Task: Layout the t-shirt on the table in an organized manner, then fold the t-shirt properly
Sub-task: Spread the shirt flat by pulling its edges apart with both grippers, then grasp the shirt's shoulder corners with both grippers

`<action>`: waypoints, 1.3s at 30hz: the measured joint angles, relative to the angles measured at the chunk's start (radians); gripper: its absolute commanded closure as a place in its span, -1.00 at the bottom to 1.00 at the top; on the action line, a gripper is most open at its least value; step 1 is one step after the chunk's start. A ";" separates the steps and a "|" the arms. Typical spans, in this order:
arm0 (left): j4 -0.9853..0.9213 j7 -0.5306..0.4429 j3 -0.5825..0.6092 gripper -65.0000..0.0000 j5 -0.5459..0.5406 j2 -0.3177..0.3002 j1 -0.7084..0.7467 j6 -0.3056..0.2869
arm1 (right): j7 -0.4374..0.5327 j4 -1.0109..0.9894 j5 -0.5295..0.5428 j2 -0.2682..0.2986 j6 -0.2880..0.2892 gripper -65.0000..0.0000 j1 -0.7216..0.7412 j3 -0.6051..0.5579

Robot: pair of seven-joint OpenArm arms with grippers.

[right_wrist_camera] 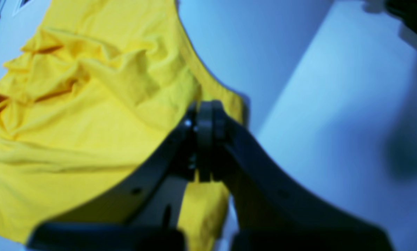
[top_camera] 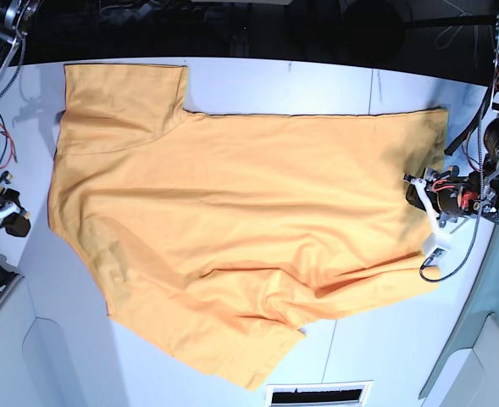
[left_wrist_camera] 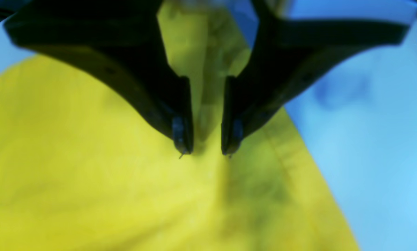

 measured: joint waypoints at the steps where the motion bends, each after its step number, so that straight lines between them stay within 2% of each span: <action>1: 0.038 -0.002 0.000 0.43 -0.009 -0.015 0.023 0.000 | -0.021 0.006 0.021 0.011 0.007 1.00 -0.026 0.024; 4: 0.143 -0.002 0.002 0.34 -0.056 -0.051 0.095 -0.001 | -0.082 0.005 0.070 0.045 0.005 1.00 -0.117 0.076; 5: 0.176 -0.002 0.002 0.27 -0.057 -0.061 0.122 -0.002 | -0.094 0.006 0.092 0.055 0.006 0.92 -0.148 0.084; 7: 0.228 0.001 -0.016 0.19 -0.054 -0.069 0.171 -0.004 | -0.119 0.007 0.133 0.067 0.006 0.53 -0.212 0.092; 8: 0.250 0.003 -0.038 0.18 -0.055 -0.068 0.193 -0.003 | -0.134 0.007 0.153 0.071 0.019 0.41 -0.244 0.092; 14: 0.338 0.002 -0.258 0.18 -0.095 -0.061 0.346 -0.002 | -0.151 0.007 0.200 0.068 0.037 0.32 -0.399 0.089; 18: 0.396 0.009 -0.353 0.18 -0.127 -0.037 0.446 -0.024 | -0.148 0.007 0.203 0.067 0.045 -0.07 -0.440 0.088; 23: 0.407 -0.010 -0.451 0.07 -0.128 -0.012 0.475 -0.023 | -0.146 0.007 0.204 0.067 0.045 -0.08 -0.440 0.060; 28: 0.386 -0.008 -0.491 0.07 -0.124 0.041 0.502 -0.024 | -0.119 0.015 0.231 0.074 0.056 -0.08 -0.436 -0.083; 31: 0.343 -0.033 -0.499 0.07 -0.121 0.042 0.497 -0.020 | -0.105 0.020 0.243 0.070 0.057 -0.08 -0.433 -0.160; 39: 0.233 -0.060 -0.501 0.07 -0.074 0.040 0.487 -0.012 | -0.091 0.025 0.275 -0.044 0.072 -0.07 -0.431 -0.177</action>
